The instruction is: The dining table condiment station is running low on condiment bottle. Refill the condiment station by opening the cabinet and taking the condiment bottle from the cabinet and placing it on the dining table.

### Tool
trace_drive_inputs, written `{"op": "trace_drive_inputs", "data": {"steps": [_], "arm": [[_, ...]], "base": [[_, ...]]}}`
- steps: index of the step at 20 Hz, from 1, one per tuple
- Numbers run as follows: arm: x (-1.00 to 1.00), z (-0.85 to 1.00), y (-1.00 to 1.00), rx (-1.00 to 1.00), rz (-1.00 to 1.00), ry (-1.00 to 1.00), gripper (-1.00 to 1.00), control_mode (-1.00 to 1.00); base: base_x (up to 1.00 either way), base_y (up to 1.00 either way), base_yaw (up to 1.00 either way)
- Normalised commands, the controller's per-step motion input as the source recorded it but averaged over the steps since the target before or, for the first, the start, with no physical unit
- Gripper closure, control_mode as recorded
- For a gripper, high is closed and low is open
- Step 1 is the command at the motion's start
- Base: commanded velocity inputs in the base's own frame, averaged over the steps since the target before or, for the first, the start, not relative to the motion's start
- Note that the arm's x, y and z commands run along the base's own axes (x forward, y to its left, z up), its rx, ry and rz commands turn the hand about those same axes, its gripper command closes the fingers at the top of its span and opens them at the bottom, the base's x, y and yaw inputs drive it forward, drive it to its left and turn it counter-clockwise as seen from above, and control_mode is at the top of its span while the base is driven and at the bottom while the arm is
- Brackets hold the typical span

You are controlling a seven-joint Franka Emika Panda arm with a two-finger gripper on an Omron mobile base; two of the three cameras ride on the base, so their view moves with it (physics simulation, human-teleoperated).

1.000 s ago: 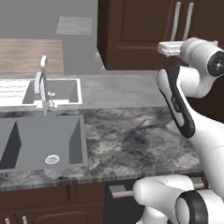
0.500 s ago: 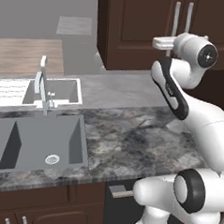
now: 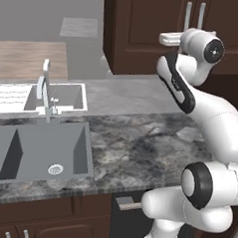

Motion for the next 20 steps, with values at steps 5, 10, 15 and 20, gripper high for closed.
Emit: {"op": "trace_drive_inputs", "data": {"steps": [5,10,15,20], "arm": [[0.30,0.19,0.00,0.00,0.01,0.00,-1.00,-1.00],[0.18,0.10,-0.03,0.00,0.02,0.00,-1.00,-1.00],[0.17,0.00,0.03,-0.01,0.00,0.00,1.00,-1.00],[0.29,0.00,0.08,0.00,0.00,0.03,1.00,-1.00]], "base": [[0.00,0.00,0.00],[0.00,0.00,0.00],[0.00,0.00,0.00],[0.00,0.00,0.00]]}}
